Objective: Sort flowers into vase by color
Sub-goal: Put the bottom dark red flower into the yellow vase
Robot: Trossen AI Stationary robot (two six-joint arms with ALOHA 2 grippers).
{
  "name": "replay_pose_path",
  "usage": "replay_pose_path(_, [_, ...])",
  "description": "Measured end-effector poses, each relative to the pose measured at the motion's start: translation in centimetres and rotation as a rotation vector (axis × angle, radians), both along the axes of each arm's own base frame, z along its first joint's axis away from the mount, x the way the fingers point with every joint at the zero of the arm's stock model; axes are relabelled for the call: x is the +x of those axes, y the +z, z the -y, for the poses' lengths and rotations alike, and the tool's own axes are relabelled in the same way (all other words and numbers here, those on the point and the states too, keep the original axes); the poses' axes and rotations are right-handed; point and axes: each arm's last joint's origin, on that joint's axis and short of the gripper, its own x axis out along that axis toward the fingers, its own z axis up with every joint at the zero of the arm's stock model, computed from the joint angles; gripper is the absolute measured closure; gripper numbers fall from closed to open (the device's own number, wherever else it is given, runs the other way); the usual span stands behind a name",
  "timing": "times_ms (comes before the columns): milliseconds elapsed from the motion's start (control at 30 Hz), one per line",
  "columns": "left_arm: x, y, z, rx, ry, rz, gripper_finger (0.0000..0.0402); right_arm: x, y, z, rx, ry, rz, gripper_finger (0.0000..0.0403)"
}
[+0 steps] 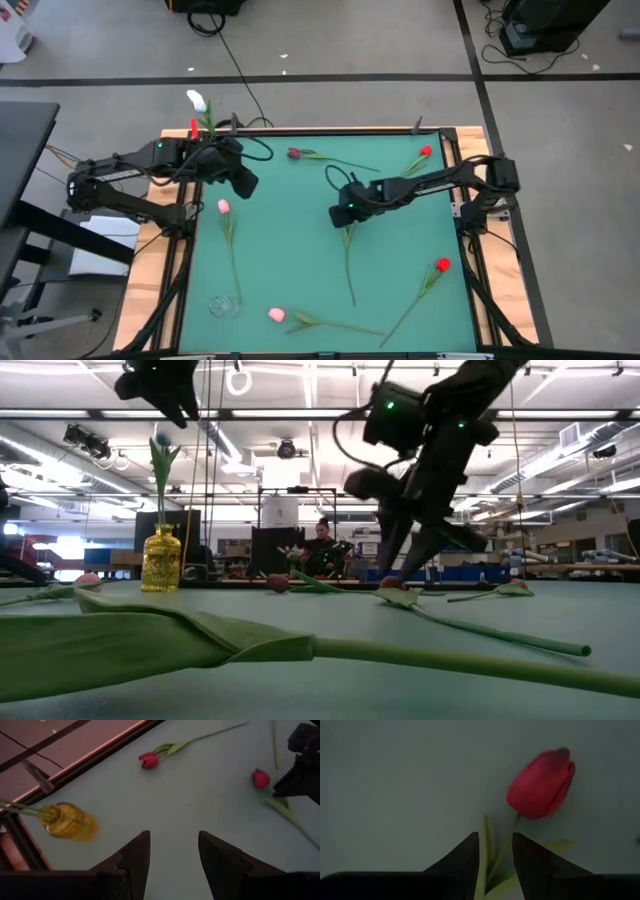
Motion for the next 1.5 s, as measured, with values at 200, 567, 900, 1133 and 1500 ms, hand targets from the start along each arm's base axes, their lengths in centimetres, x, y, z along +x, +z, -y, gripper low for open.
replay_pose_path(200, [-0.4, 0.1, 0.1, 0.004, 0.0, -0.006, 0.023, 0.8, -2.0, 0.0, 0.054, 0.009, -0.113, 0.0277])
replay_pose_path(567, [-0.5, 0.1, 0.1, 0.013, 0.003, -0.01, 0.023, 0.7, -2.1, 0.1, -0.052, -0.071, -0.138, 0.0352])
replay_pose_path(900, [-0.5, 0.1, 0.1, 0.037, -0.027, -0.031, 0.023, 0.8, -2.3, 0.7, -0.055, -0.021, -0.128, 0.0368])
replay_pose_path(1133, [-0.5, 0.1, 0.0, 0.054, -0.047, -0.041, 0.023, 1.3, -1.8, 1.2, -0.076, 0.0, -0.068, 0.0394])
replay_pose_path(1500, [-0.4, 0.1, -0.1, 0.019, -0.158, -0.056, 0.023, 5.1, 6.0, 2.0, -0.236, 0.063, 0.296, 0.0397])
